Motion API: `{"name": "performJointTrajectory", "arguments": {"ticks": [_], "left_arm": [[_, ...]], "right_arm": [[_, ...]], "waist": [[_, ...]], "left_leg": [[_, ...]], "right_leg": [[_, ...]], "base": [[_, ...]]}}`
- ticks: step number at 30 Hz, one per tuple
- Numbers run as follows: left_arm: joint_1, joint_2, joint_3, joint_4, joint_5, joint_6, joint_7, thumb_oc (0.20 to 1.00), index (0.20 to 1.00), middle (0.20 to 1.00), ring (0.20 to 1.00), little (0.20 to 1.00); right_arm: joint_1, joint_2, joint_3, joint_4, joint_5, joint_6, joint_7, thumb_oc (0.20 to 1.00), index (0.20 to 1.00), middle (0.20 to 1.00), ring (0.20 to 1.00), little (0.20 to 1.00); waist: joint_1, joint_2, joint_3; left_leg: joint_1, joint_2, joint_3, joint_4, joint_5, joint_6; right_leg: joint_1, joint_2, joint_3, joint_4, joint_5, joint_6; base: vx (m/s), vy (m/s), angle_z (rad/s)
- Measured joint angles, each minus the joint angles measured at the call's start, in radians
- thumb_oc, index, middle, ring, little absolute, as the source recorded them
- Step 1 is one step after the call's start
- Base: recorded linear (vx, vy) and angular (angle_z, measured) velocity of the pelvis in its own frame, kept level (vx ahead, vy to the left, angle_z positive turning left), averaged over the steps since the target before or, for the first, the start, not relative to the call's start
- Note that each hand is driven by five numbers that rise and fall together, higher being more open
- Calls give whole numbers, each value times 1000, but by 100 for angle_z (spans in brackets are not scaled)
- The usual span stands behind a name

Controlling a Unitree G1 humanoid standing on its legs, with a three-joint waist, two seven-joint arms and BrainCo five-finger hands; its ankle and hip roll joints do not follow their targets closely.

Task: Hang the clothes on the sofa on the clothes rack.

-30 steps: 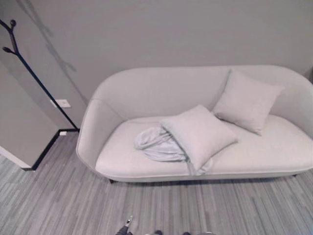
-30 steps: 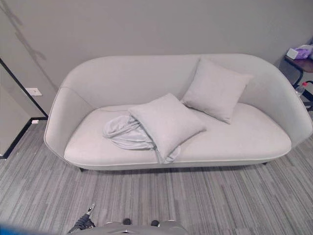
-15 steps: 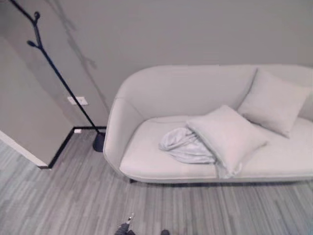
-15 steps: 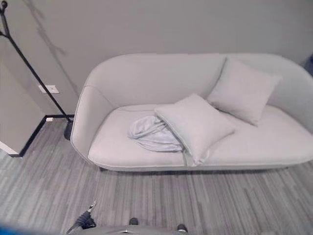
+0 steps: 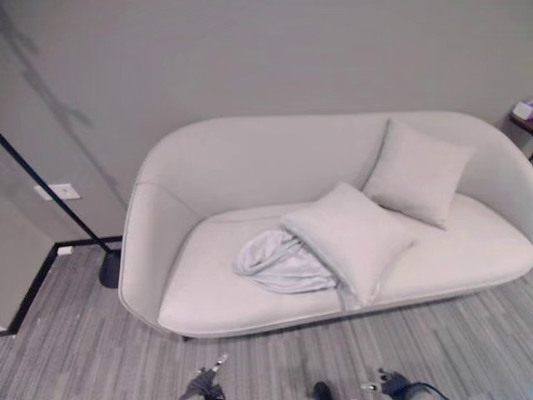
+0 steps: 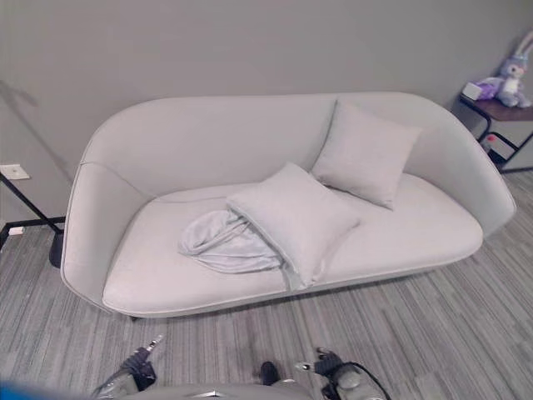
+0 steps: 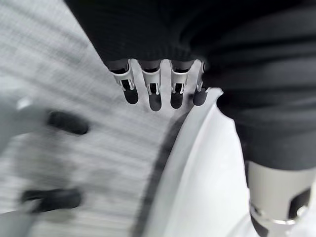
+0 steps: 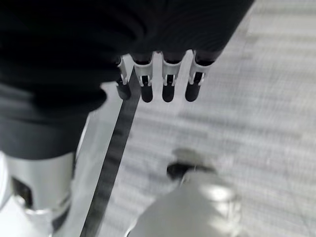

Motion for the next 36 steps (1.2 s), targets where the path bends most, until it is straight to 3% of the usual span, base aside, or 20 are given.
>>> {"name": "performJointTrajectory", "arguments": {"ticks": [2, 4, 5, 7, 11, 15, 16, 18, 20, 21, 22, 24, 27, 29, 33, 36], "left_arm": [[-14, -14, -21, 3, 21, -4, -2, 1000, 1000, 1000, 1000, 1000], [-20, -22, -51, 2, 38, -5, -8, 1000, 1000, 1000, 1000, 1000], [-16, -39, -69, 1, 50, -5, -22, 1000, 1000, 1000, 1000, 1000], [-9, -42, -66, 4, 68, -1, -23, 1000, 1000, 1000, 1000, 1000], [-4, -41, -85, -13, 75, 12, -18, 1000, 1000, 1000, 1000, 1000], [-10, -43, -88, -66, 73, 8, -18, 1000, 1000, 1000, 1000, 1000], [-13, -44, -93, -76, 72, 9, -17, 1000, 1000, 1000, 1000, 1000], [-13, -41, -127, -132, 59, 5, -18, 1000, 1000, 1000, 1000, 1000], [-19, -50, -145, -147, 58, 3, -18, 1000, 1000, 1000, 1000, 1000], [-16, -58, -158, -173, 56, 4, -18, 1000, 1000, 1000, 1000, 1000], [-17, -58, -170, -192, 56, 3, -19, 1000, 1000, 1000, 1000, 1000], [-18, -71, -171, -216, 53, -4, -20, 1000, 1000, 1000, 1000, 1000], [-20, -80, -174, -246, -9, -6, -27, 1000, 1000, 1000, 1000, 1000], [-19, -79, -191, -271, -35, -7, -27, 1000, 1000, 1000, 1000, 1000], [1, -98, -197, -270, -69, -8, -28, 1000, 1000, 1000, 1000, 1000], [-8, -120, -191, -251, -99, -15, -27, 1000, 1000, 1000, 1000, 1000]], "right_arm": [[-2, -19, 1, -1, 0, -1, -7, 1000, 1000, 1000, 1000, 1000], [23, -19, 1, 9, -1, -1, -8, 1000, 1000, 1000, 1000, 1000], [32, -18, 0, 32, -5, -1, -7, 1000, 1000, 1000, 1000, 1000], [19, -16, 0, 37, -10, -3, -8, 1000, 1000, 1000, 1000, 1000], [8, -28, 0, 24, -48, -7, -12, 1000, 1000, 1000, 1000, 1000], [8, -34, 8, -10, -89, -7, -13, 1000, 1000, 1000, 1000, 1000], [9, -35, 12, -24, -91, -7, -13, 1000, 1000, 1000, 1000, 1000], [20, -43, 42, -86, -127, -8, -13, 1000, 1000, 1000, 1000, 1000], [20, -59, 60, -114, -137, -16, -14, 1000, 1000, 1000, 1000, 1000], [12, -77, 98, -128, -172, -11, -16, 1000, 1000, 1000, 1000, 1000], [8, -87, 113, -133, -189, -10, -16, 1000, 1000, 1000, 1000, 1000], [10, -108, 114, -150, -204, -5, -17, 1000, 1000, 1000, 1000, 1000], [25, -156, 99, -245, -205, -7, -18, 1000, 1000, 1000, 1000, 1000], [6, -172, 84, -248, -233, -5, -28, 1000, 1000, 1000, 1000, 1000], [-65, -176, 77, -239, -281, -8, -50, 1000, 1000, 1000, 1000, 1000], [-75, -169, 78, -231, -305, -7, -67, 1000, 1000, 1000, 1000, 1000]], "waist": [[-23, 20, 33], [-50, 34, 44], [-45, 35, 46], [-46, 44, 51], [-45, 33, 42], [-34, 2, 21], [-38, -7, 22], [-31, -46, 25], [-24, -57, 31], [-8, -56, 30], [-8, -52, 33], [-13, -43, 33], [-13, -22, 31], [-7, -10, 52], [17, 23, 97], [16, 42, 112]], "left_leg": [[2, 22, -27, 4, -7, -31], [4, 37, -83, 8, -17, -37], [12, 45, -114, 7, -24, -48], [-9, 61, -133, 29, -33, -60], [-19, 70, -199, 58, -28, -87], [-60, 65, -215, 142, 14, -130], [-76, 57, -218, 181, 18, -137], [-179, 24, -221, 413, 20, -155], [-263, 14, -233, 619, 25, -139], [-302, 14, -213, 706, 40, -114], [-302, 17, -190, 688, 42, -100], [-296, 19, -183, 623, 40, -104], [-227, 19, -156, 250, 43, -103], [-231, 1, -162, 127, 45, -107], [-267, 1, -165, 0, 61, -88], [-264, 45, -157, -4, 68, -83]], "right_leg": [[6, 24, -6, 35, -41, 12], [22, 32, -26, 58, -69, -14], [15, 68, -11, 119, -114, -57], [-25, 87, -18, 195, -147, -76], [-51, 135, -20, 248, -177, -126], [-38, 134, -21, 239, -176, -156], [-33, 128, -22, 233, -172, -163], [-6, 100, -26, 205, -139, -195], [7, 102, -30, 190, -134, -211], [27, 98, -32, 182, -128, -231], [36, 94, -34, 178, -126, -236], [39, 93, -54, 162, -124, -235], [29, 87, -75, 150, -119, -233], [24, 87, -58, 153, -109, -226], [44, 105, 14, 135, -104, -204], [70, 125, 88, 146, -122, -211]], "base": [[364, -251, 27], [256, -289, 70], [227, -316, 48], [193, -281, 28], [138, -209, 10], [110, -226, 6], [56, -249, 14], [29, -146, 3], [115, -85, -6], [156, -48, -1], [131, 8, 7], [106, 31, 21], [89, 21, 34], [107, 26, 21], [219, 114, -50], [202, 163, -87]]}}
